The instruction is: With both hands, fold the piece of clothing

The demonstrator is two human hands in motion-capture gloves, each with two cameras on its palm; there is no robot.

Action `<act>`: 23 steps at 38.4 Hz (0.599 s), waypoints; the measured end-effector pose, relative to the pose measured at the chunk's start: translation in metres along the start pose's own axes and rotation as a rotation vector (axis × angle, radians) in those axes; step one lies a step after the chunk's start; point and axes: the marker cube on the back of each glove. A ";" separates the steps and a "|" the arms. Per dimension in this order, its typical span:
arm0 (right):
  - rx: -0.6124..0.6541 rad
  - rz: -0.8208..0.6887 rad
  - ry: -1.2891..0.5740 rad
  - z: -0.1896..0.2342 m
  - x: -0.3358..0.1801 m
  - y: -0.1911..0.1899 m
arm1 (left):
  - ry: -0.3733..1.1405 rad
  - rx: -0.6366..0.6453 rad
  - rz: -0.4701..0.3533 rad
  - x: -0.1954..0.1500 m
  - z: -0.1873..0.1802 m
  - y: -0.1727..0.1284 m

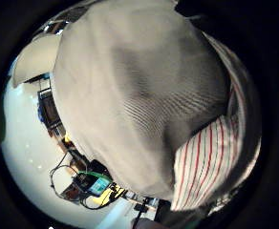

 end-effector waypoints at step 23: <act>-0.055 -0.428 0.066 -0.010 -0.244 0.109 | 0.091 0.544 -0.189 -0.107 -0.159 0.065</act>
